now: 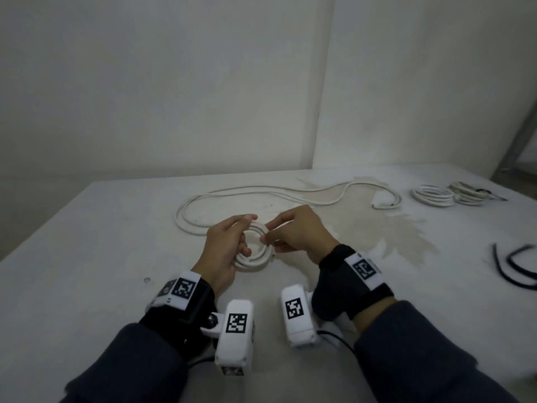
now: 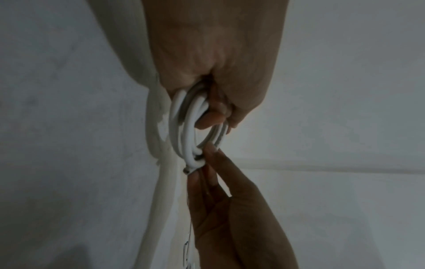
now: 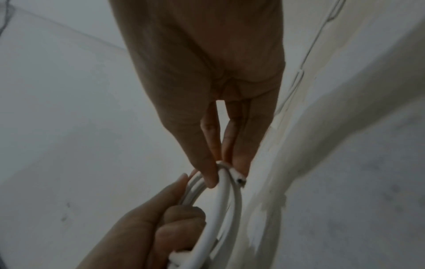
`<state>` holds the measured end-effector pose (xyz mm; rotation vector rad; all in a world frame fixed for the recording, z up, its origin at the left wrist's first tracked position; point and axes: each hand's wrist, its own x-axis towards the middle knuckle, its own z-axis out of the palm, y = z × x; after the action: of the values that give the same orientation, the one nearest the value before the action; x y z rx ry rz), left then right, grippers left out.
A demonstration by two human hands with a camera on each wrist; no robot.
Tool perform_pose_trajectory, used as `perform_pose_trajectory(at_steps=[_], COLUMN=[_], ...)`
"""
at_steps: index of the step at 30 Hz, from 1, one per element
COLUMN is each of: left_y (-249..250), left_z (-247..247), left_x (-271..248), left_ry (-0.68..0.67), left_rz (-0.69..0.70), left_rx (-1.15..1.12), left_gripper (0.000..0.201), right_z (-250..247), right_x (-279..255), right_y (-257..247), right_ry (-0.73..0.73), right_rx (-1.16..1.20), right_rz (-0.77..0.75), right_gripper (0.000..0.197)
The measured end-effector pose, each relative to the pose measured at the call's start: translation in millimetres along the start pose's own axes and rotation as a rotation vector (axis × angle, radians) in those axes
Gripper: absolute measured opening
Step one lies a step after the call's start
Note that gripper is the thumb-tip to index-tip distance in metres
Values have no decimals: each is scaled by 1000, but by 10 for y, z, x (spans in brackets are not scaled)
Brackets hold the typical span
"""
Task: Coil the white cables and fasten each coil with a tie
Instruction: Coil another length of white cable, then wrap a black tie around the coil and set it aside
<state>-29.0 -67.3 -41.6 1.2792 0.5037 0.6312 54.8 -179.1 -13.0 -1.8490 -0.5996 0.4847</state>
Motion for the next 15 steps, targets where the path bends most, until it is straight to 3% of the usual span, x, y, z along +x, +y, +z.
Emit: perform_pose_trajectory(at_steps=[7, 12, 15], left_y=[-42, -213, -285], left_z=[537, 1042, 1282], left_x=[-63, -117, -120], left_ry=[-25, -32, -83], left_rz=[-56, -170, -212], left_rx=[-1, -48, -77], left_gripper=[11, 11, 10], right_z=[-475, -931, -1378], right_x=[-197, -353, -423], right_y=[24, 274, 491], right_ry=[100, 119, 278], right_rx=[40, 91, 52], right_rz=[50, 124, 163], right_gripper=[19, 7, 5])
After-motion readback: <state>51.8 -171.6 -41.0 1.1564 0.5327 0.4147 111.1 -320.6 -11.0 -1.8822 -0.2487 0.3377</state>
